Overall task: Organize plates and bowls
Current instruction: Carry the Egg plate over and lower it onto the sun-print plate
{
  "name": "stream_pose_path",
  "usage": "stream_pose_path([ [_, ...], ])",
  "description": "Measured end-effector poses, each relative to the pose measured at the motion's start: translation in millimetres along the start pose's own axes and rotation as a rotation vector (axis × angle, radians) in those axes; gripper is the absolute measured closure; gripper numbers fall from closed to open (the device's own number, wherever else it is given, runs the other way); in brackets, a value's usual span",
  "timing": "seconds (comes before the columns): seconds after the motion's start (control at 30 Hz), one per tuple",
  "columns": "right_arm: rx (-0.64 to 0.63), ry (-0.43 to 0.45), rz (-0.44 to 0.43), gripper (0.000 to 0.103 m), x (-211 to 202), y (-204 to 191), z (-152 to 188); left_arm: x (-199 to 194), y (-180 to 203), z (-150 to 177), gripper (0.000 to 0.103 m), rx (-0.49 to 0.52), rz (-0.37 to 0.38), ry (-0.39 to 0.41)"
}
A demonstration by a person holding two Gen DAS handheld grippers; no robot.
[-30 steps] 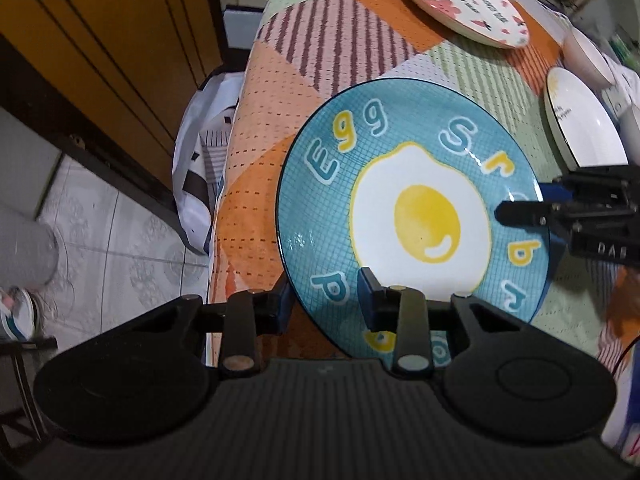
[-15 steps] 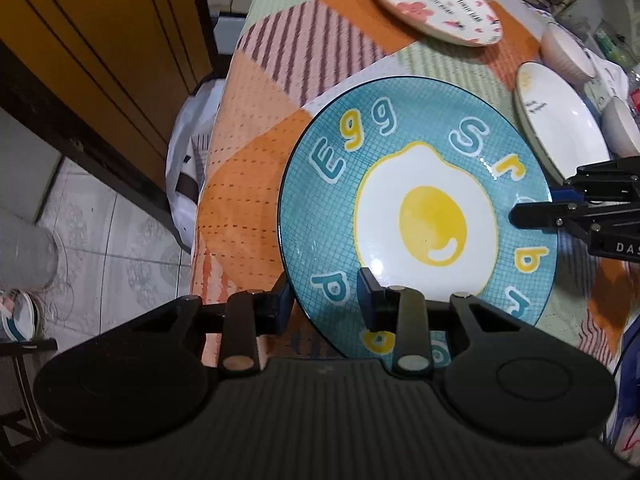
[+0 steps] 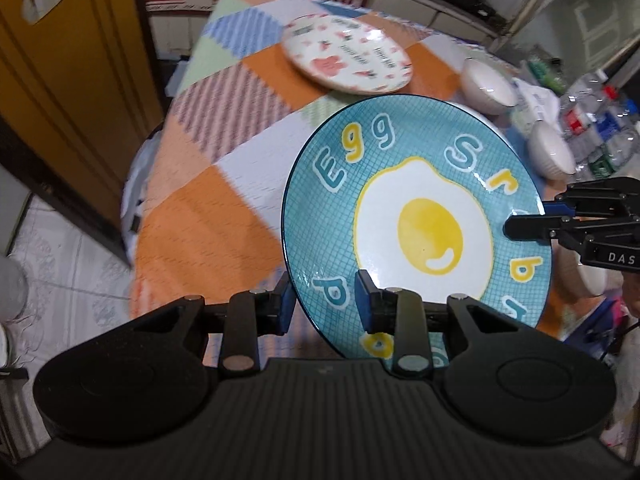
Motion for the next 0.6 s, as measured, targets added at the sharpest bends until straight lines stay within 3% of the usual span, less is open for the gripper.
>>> stream_pose_path([
  [0.4, 0.034, 0.080, 0.135, 0.082, -62.2, 48.0, -8.2, 30.9, 62.6, -43.7, 0.073, 0.044, 0.090, 0.043],
  [0.6, 0.088, 0.075, 0.181, 0.082, -67.5, 83.3, -4.6, 78.2, 80.4, -67.9, 0.073, 0.026, 0.094, 0.029],
])
Point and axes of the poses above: each gripper's, at about its wrist camera, not at the fingertips, and x roughly the way its jaws point, y to its right, z to its underside, the point moved 7 cm from there along x, roughly the way its jaws point, and after that the axes turned 7 degrees about y, right-handed, at the moved point
